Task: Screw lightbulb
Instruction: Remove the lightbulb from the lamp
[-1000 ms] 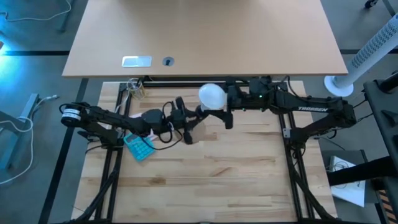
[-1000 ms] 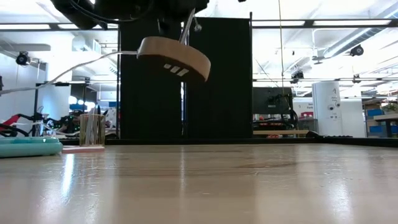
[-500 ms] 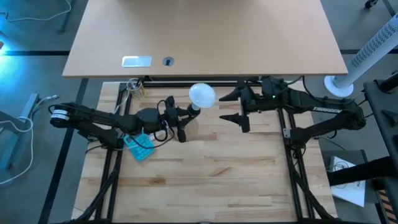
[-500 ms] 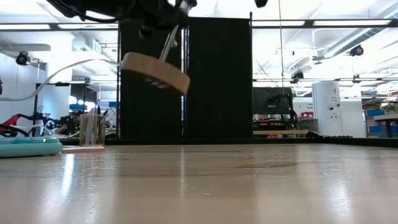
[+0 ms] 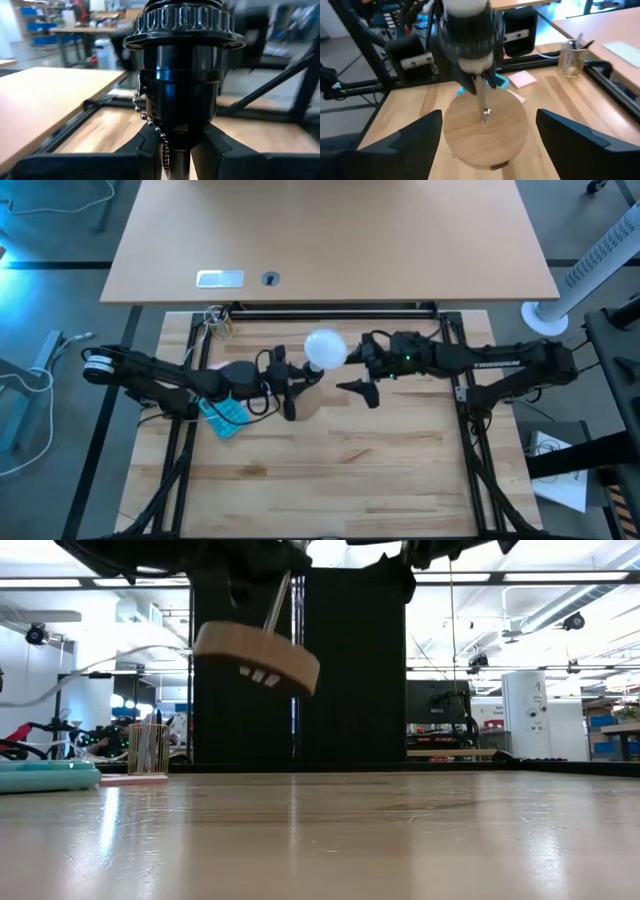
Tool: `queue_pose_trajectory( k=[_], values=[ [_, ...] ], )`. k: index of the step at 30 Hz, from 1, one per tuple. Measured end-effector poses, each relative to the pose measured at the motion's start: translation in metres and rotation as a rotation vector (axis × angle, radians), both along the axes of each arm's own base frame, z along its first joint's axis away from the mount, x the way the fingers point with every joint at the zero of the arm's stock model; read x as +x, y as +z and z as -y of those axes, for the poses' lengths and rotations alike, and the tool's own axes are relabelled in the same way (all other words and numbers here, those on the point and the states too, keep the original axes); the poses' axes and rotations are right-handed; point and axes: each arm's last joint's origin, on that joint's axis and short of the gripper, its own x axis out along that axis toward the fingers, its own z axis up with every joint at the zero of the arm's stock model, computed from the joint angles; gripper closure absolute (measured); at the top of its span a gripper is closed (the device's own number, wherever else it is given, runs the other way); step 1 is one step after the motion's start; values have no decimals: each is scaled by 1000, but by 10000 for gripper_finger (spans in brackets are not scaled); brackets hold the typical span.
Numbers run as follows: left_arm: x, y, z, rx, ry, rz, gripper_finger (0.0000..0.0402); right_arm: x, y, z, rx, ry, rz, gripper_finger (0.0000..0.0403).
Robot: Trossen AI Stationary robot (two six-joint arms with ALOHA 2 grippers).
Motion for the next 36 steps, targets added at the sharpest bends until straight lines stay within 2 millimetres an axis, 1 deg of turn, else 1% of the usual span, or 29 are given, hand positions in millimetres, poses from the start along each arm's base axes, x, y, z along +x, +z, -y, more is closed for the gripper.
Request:
queue_pose_trajectory(
  k=[3,7,9,12,15,17,19,26,36],
  values=[
    [-1,0,3,-26,-15,21,337,5,-9,-10,-5,1,70,93],
    [5,-14,4,-36,12,-29,337,8,-6,-25,-45,-19,267,102],
    [10,-17,6,-40,9,2,337,12,-7,-28,-64,-49,317,107],
    [18,-20,8,-51,-32,68,337,20,-11,-30,-77,-61,345,113],
    [25,-30,9,-57,-37,76,337,23,-4,-30,-77,-77,368,118],
    [27,-33,9,-64,-40,88,337,24,1,-29,-79,-114,387,121],
    [28,-32,9,-72,-40,105,337,23,3,-28,-91,-134,385,124],
    [27,-30,9,-69,-45,113,337,21,17,-28,-95,-141,434,131],
    [26,-27,9,-65,-46,135,337,21,38,-28,-136,-143,501,117]
  ],
)
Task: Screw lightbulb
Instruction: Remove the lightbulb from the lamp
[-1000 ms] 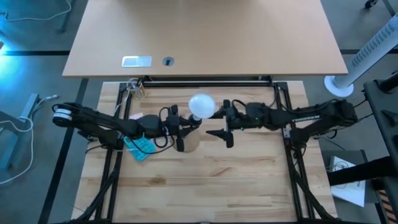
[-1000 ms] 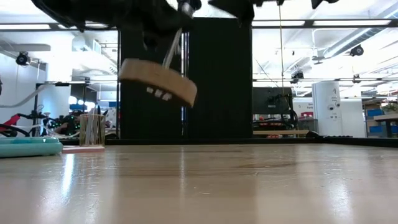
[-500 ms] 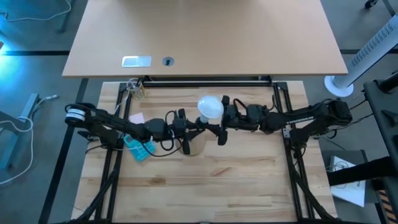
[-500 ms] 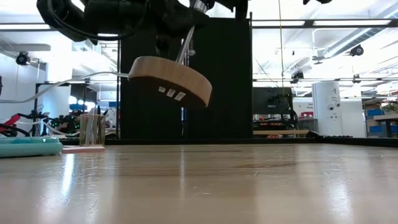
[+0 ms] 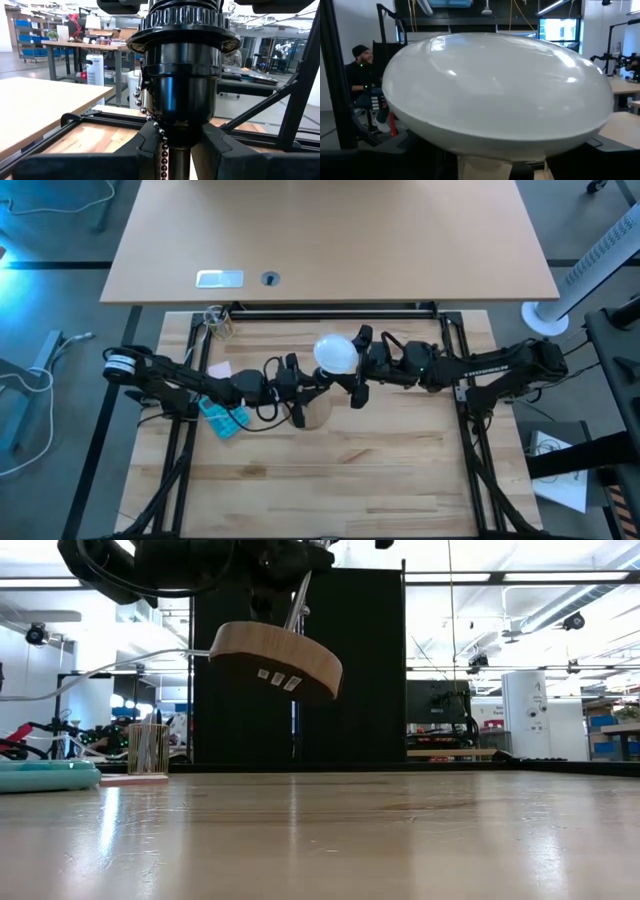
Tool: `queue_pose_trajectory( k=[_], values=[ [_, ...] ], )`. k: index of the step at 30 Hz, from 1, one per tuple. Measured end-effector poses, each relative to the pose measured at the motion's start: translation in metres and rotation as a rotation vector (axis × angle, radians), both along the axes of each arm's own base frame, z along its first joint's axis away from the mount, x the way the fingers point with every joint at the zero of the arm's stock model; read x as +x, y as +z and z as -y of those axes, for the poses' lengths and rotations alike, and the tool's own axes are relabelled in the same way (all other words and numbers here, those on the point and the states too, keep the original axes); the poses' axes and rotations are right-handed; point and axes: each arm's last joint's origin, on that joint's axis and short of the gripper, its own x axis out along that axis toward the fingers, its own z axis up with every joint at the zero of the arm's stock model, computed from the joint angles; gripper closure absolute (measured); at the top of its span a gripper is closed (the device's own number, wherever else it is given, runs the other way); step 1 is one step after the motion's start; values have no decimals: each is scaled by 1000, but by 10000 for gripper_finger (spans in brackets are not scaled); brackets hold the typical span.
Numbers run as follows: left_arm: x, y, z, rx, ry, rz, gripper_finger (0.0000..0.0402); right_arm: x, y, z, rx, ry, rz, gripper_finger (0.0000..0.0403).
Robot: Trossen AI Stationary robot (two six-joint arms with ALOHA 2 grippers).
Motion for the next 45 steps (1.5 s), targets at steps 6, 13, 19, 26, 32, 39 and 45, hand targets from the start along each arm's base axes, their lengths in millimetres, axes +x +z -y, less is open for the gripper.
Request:
queue_pose_trajectory(
  k=[6,13,19,26,32,39,45],
  values=[
    [-1,1,0,7,1,2,337,1,-1,0,9,3,-14,123],
    [-2,3,0,8,-6,2,337,2,-4,0,12,4,-40,126],
    [-4,5,0,16,-5,10,337,3,-10,0,11,4,-79,105],
    [-5,6,-5,72,154,-5,337,3,-9,1,45,-86,-60,95],
    [-7,7,-21,155,386,-49,337,16,-22,3,91,-237,-53,111],
    [-3,2,-47,297,544,-152,339,31,-41,20,147,-512,-20,124],
    [-2,-5,-68,395,603,-234,339,46,-45,32,144,-555,-9,130]
  ],
)
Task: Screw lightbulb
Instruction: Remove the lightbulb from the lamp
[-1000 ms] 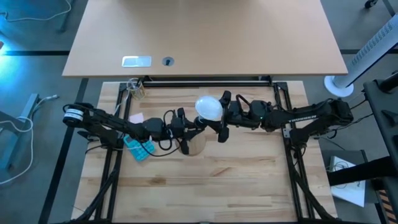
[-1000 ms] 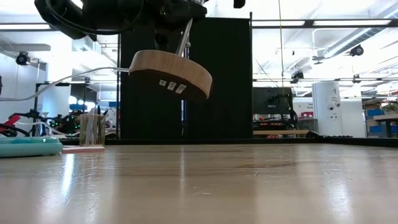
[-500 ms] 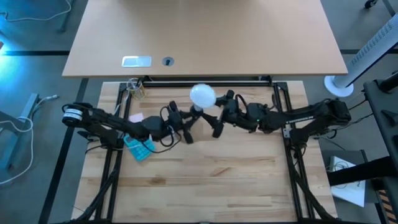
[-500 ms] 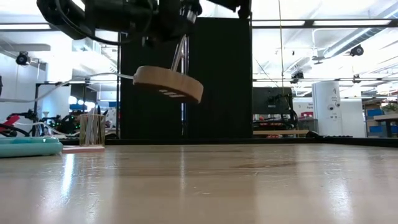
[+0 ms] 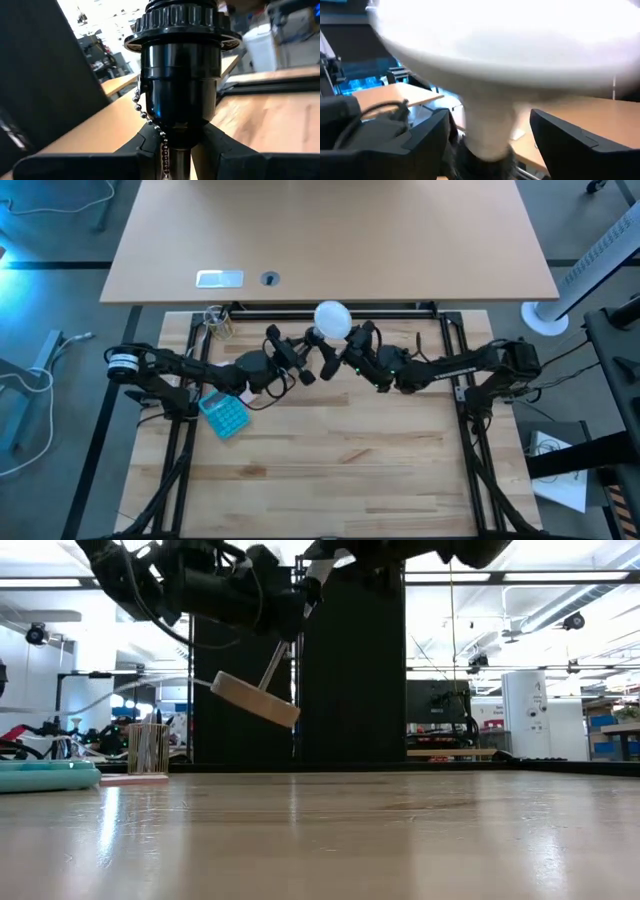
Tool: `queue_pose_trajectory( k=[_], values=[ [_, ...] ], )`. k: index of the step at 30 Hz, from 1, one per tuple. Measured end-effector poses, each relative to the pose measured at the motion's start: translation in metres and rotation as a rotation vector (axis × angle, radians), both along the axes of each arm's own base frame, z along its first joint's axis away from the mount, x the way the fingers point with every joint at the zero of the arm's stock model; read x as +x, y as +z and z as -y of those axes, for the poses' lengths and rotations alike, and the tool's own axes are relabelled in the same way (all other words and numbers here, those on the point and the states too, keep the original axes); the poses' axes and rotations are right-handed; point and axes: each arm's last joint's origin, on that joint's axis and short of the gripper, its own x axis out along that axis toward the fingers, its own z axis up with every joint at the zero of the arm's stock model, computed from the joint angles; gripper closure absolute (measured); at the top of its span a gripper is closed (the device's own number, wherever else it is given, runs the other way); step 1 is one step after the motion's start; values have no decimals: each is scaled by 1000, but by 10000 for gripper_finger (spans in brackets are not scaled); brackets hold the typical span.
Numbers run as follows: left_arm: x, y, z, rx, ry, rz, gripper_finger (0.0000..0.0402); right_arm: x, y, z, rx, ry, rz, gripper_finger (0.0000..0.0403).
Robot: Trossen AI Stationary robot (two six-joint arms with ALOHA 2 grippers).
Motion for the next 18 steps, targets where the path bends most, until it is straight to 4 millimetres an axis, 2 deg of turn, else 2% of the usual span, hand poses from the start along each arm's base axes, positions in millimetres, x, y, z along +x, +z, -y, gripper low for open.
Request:
queue_pose_trajectory(
  k=[9,18],
  values=[
    [1,-4,-3,35,14,-53,339,26,6,13,65,-28,75,138],
    [-1,-2,-5,33,24,-34,339,29,9,12,92,-70,104,188]
  ],
)
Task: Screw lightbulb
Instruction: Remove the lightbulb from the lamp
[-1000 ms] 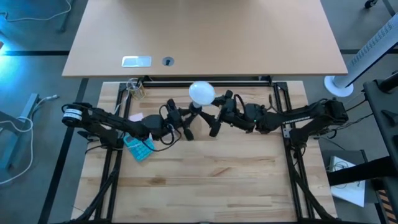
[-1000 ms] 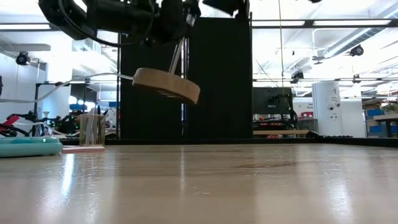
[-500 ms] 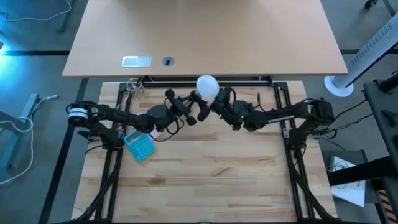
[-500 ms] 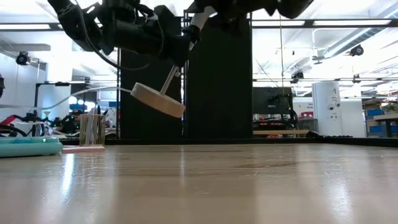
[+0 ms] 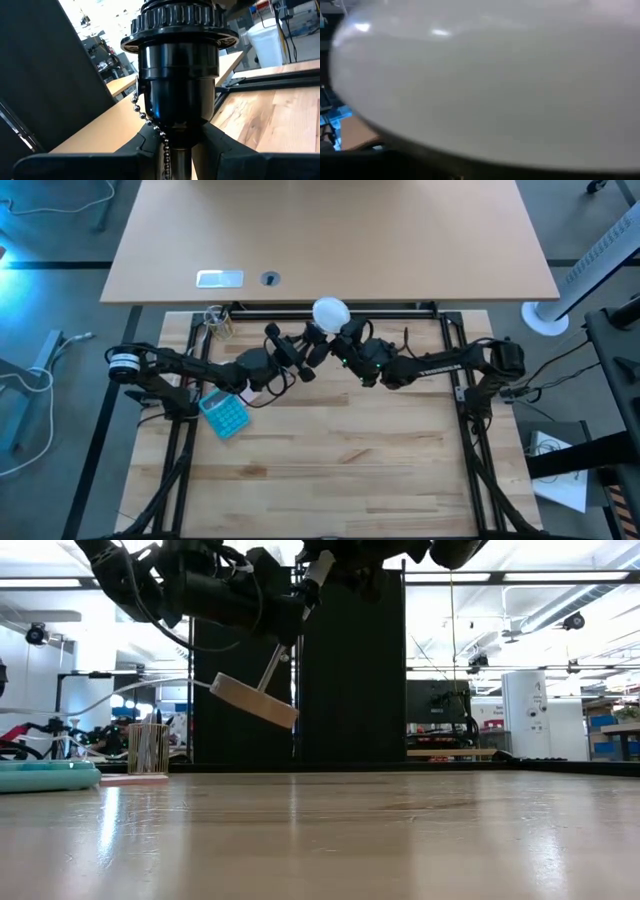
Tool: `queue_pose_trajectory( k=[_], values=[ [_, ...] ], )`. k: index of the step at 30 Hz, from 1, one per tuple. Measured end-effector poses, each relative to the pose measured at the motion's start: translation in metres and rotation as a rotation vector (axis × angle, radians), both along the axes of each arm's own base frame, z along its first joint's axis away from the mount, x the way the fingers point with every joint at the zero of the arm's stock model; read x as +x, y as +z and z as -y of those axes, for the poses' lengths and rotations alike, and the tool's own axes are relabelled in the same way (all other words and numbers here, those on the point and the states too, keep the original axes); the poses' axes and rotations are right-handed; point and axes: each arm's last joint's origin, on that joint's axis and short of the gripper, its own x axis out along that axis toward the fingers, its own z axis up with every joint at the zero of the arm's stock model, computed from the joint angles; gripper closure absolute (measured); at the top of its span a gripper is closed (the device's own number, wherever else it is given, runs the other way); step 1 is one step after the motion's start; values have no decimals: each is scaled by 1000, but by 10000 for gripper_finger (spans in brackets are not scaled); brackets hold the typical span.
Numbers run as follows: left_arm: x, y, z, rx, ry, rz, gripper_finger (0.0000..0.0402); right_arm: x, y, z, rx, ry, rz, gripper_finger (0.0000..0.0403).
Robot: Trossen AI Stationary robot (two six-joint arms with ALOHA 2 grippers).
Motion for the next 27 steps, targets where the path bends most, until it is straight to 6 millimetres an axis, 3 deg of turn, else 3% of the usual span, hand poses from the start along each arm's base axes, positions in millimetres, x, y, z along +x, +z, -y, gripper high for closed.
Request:
queue_pose_trajectory(
  k=[11,18,27],
  values=[
    [-3,7,-5,-35,-18,70,339,-1,1,0,9,-26,3,218],
    [-4,7,-7,-72,-76,74,339,-2,2,1,-4,13,-7,273],
    [-8,9,-2,-150,-210,19,339,-9,5,-2,-12,77,-121,274]
  ],
)
